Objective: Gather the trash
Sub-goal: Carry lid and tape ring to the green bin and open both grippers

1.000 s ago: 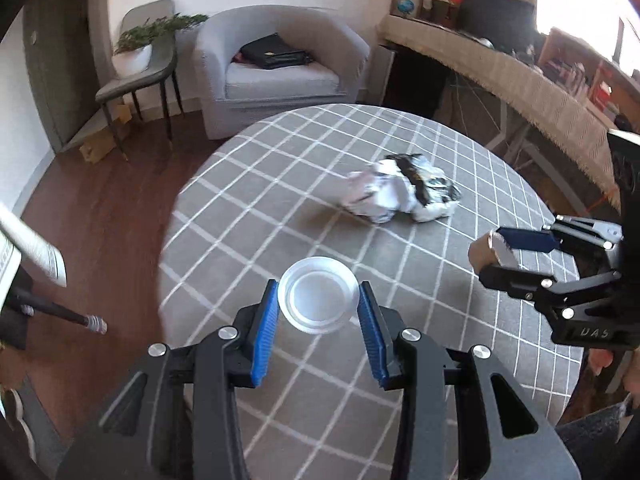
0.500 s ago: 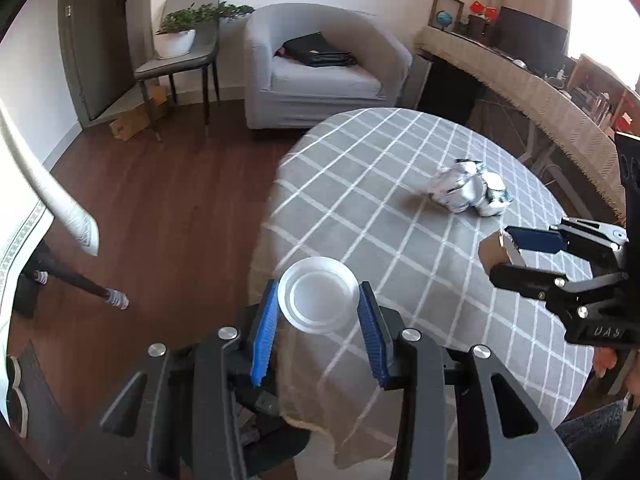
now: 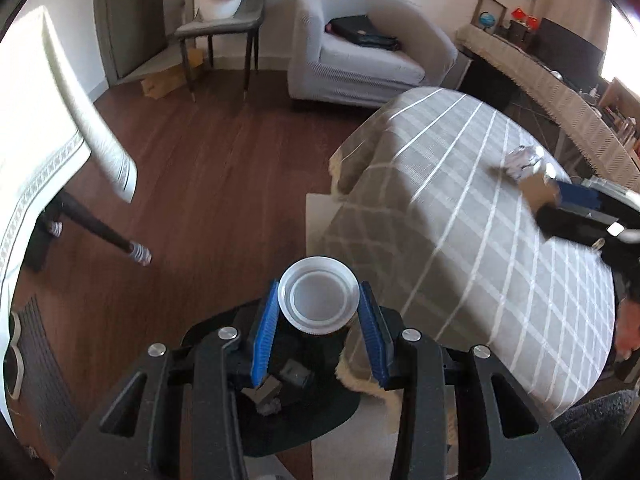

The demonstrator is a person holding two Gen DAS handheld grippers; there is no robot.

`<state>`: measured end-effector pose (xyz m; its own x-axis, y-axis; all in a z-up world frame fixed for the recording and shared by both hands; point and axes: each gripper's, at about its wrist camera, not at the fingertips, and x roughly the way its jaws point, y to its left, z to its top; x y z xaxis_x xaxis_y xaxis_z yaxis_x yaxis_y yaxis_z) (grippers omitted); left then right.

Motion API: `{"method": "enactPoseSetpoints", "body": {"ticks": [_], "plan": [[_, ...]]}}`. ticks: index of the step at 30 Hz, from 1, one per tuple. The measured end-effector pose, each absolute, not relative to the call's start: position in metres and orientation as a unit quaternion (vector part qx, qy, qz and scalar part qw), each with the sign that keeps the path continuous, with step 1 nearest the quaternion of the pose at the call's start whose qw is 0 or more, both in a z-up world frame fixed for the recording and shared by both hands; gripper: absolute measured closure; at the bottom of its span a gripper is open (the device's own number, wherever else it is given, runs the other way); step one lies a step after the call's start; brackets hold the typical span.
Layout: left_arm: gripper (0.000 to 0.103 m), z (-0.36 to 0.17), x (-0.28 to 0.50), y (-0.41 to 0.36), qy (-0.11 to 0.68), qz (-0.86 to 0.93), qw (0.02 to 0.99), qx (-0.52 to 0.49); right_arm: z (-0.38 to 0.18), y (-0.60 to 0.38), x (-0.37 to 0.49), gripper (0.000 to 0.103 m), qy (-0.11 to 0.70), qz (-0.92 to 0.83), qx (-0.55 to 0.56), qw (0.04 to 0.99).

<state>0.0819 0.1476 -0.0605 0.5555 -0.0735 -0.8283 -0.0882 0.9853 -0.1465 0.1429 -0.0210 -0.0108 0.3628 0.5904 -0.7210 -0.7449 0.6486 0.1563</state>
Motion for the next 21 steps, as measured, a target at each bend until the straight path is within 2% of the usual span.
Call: {"method": "enactPoseSetpoints", "body": {"ticks": [19, 21], "plan": [[0.061, -0.159, 0.043, 0.196, 0.588, 0.021, 0.804, -0.084, -0.036, 0.068, 0.118, 0.053, 0.415, 0.447, -0.14, 0.78], [0.057, -0.166, 0.042, 0.199, 0.597, 0.019, 0.798, -0.08, -0.041, 0.078, 0.116, 0.053, 0.425, 0.445, -0.148, 0.775]]}}
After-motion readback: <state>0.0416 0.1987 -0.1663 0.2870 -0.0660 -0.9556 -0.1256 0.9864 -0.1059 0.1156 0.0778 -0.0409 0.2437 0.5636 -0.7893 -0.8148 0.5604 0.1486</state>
